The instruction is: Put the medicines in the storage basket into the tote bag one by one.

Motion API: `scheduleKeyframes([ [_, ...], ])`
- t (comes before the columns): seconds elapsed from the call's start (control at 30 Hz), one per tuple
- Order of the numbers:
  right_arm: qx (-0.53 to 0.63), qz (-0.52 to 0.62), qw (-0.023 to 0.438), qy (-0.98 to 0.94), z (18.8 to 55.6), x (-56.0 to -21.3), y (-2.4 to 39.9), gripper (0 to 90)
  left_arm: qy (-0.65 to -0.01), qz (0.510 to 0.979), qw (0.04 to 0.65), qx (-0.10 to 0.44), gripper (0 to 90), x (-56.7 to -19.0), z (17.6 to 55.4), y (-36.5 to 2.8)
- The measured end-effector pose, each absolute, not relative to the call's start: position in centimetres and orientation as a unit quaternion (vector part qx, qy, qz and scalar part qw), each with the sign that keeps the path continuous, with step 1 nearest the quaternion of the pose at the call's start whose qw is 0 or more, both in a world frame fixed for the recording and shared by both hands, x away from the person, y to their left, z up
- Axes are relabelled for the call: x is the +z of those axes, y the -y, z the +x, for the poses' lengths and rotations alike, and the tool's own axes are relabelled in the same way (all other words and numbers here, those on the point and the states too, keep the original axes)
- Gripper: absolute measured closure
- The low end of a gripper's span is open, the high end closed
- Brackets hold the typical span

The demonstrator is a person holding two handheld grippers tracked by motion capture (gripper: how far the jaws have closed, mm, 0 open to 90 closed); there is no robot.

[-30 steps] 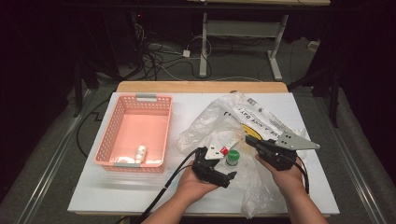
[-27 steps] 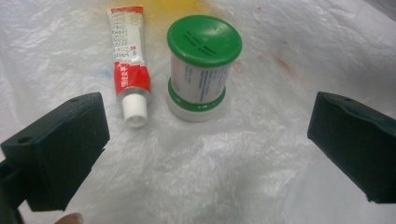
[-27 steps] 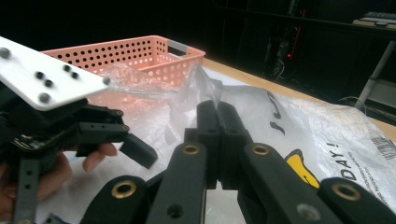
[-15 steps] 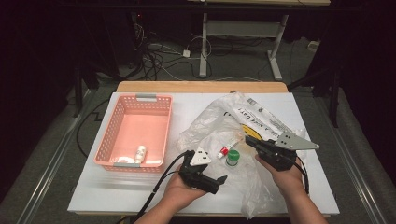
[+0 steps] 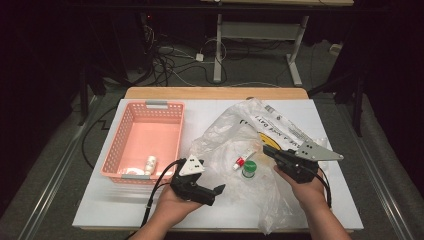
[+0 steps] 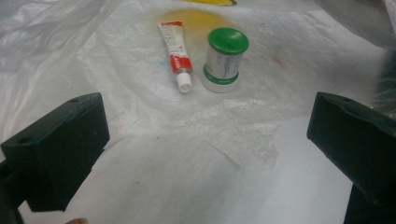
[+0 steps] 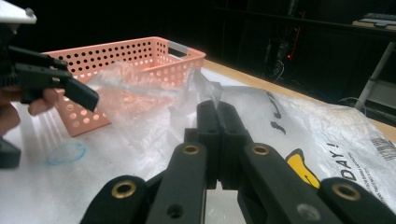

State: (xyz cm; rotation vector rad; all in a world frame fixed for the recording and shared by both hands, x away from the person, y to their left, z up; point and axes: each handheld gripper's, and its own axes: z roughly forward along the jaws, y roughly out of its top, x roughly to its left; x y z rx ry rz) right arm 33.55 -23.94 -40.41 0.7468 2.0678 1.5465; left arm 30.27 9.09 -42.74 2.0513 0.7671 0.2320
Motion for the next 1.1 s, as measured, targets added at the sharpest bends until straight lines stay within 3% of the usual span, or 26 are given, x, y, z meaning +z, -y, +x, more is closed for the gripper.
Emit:
scheduleKeyframes([
  [1.1, 0.559, 0.271, 0.223, -0.751, 33.7, -40.6, 24.1, 90.0, -0.433, 0.778, 0.421, 0.172, 0.0, -41.4, 31.4, -20.8],
])
